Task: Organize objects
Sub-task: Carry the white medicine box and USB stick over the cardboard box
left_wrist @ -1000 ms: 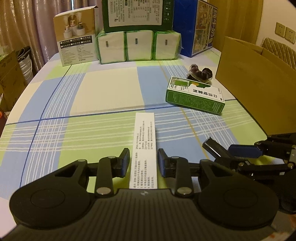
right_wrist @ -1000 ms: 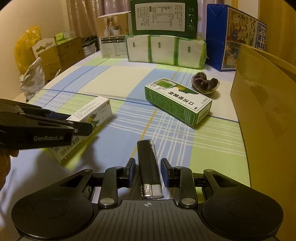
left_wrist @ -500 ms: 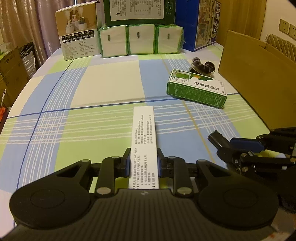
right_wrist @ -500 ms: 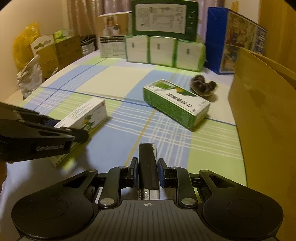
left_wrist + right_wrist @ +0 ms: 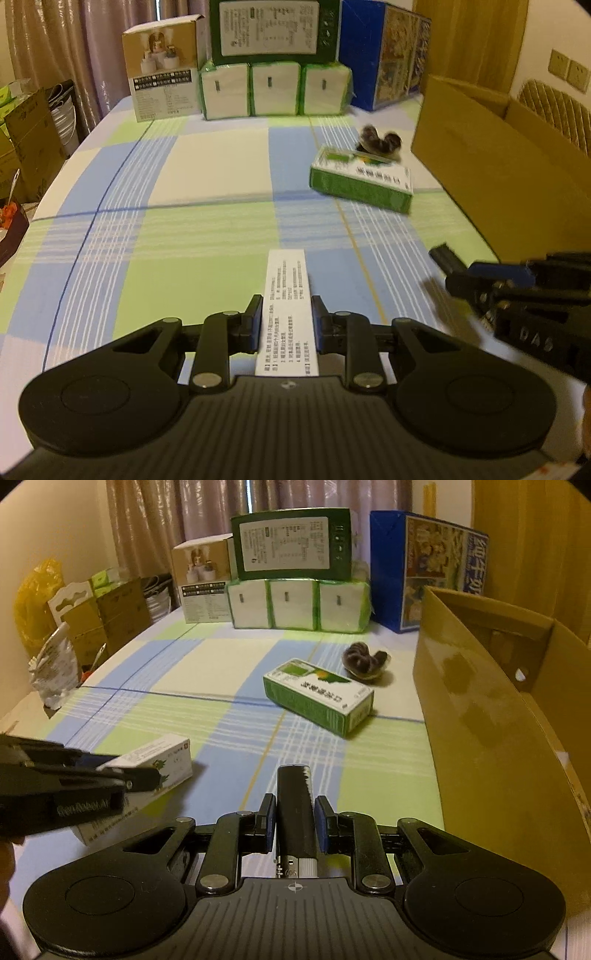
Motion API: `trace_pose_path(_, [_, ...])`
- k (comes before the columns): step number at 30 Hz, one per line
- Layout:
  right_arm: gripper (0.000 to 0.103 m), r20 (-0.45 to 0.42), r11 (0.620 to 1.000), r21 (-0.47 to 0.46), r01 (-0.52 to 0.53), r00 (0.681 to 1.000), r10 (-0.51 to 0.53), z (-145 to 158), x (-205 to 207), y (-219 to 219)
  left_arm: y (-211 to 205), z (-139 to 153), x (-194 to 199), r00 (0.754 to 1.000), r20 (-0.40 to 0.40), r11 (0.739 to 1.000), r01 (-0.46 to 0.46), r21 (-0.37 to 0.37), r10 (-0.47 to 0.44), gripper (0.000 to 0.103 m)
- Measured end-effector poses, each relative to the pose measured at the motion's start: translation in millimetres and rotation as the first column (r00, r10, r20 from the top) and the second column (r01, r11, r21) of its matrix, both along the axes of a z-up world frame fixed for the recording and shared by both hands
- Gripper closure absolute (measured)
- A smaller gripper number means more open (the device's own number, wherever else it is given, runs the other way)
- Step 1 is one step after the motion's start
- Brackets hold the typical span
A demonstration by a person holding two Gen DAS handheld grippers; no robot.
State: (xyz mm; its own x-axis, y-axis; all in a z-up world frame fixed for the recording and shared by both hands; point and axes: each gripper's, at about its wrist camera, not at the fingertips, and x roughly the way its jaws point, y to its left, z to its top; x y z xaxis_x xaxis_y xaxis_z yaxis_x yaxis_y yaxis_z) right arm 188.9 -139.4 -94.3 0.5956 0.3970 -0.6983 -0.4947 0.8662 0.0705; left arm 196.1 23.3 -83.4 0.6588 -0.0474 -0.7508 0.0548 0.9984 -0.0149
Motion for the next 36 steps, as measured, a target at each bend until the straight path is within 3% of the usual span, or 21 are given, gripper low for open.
trace_pose_path(13, [0.084, -0.042, 1.0, 0.016, 0.016, 0.999, -0.016, -11, -3, -4, -5, -27, 9, 0.999, -0.047, 1.0, 0.004, 0.019, -0.003, 0.08])
trace_pose_path(18, [0.084, -0.039, 0.999, 0.022, 0.023, 0.999, -0.023, -11, -1, -6, -6, -25, 8, 0.999, -0.044, 1.0, -0.005, 0.016, 0.006, 0.082])
trace_pose_path(26, [0.084, -0.005, 0.999, 0.048, 0.019, 1.0, -0.019, 14, -11, -8, -7, 11, -9, 0.999, 0.012, 0.999, -0.041, -0.008, 0.041, 0.082])
trace_pose_path(36, [0.084, 0.071, 0.993, 0.104, 0.059, 0.995, -0.066, 77, -44, -36, -31, 69, -47, 0.997, 0.07, 0.996, -0.016, -0.09, 0.022, 0.082])
